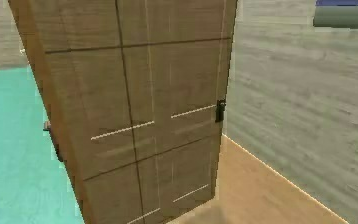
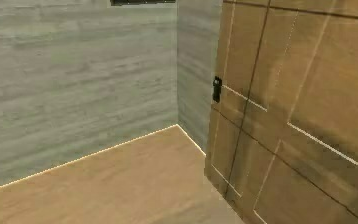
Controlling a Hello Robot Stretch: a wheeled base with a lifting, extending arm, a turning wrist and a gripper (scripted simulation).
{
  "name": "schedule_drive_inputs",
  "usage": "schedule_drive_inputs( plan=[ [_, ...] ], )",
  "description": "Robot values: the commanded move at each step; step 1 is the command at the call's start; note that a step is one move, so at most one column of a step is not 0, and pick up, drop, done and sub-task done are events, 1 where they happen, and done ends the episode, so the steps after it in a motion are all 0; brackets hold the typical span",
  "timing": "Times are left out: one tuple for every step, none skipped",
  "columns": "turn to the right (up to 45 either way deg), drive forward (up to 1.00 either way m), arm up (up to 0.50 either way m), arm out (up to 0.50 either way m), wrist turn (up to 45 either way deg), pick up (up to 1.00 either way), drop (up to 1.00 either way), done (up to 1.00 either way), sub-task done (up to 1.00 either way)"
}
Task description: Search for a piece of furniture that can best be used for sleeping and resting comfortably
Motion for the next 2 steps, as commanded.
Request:
schedule_drive_inputs(
  plan=[
    [-45.0, 0.00, 0.00, 0.00, 0.0, 0.00, 0.00, 0.00, 0.00],
    [-21.0, 0.00, 0.00, 0.00, 0.0, 0.00, 0.00, 0.00, 0.00]
  ],
)
